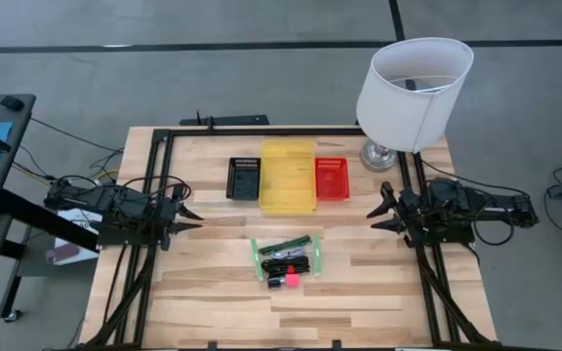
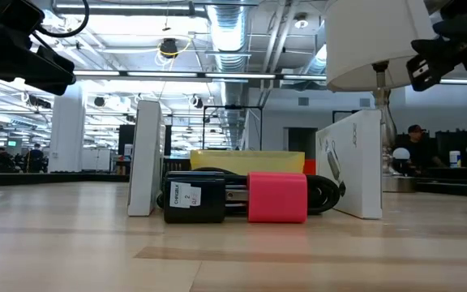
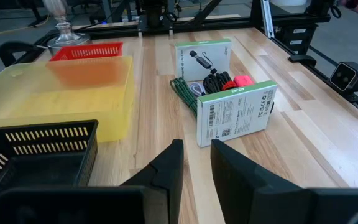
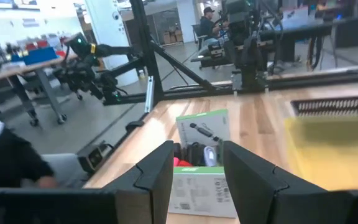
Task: Pick and place items into bin
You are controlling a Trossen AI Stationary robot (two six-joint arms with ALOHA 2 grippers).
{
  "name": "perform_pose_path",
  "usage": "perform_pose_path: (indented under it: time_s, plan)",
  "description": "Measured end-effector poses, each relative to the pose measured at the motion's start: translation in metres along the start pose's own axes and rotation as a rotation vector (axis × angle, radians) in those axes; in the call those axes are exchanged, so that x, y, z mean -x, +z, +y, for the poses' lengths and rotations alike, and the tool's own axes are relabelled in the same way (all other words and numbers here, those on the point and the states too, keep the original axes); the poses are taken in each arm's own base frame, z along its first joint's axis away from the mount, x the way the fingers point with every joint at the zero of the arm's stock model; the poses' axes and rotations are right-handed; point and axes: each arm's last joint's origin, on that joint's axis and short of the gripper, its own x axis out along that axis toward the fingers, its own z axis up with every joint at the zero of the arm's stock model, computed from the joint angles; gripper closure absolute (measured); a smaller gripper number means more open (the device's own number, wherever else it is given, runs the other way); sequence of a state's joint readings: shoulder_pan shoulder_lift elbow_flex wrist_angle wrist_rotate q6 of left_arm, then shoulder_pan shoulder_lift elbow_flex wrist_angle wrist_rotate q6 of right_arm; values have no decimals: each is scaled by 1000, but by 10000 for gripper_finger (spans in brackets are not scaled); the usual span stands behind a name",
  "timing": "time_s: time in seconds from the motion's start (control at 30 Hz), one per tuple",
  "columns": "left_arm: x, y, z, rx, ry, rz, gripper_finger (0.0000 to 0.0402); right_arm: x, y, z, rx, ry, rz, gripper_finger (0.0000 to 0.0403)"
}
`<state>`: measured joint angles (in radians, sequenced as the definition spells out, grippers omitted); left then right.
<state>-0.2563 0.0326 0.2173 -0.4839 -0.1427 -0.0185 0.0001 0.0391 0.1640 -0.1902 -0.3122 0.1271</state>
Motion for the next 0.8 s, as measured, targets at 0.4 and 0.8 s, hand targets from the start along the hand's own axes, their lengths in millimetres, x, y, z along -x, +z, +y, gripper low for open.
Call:
perform_pose_path:
  time_s: [0.4,0.8]
  plan:
    - [0,0,0,0,0,0,329,1,10,1,-30,13,-104,269]
    - [0,0,0,0,0,0,329,3,38,8,56,68,-307,264]
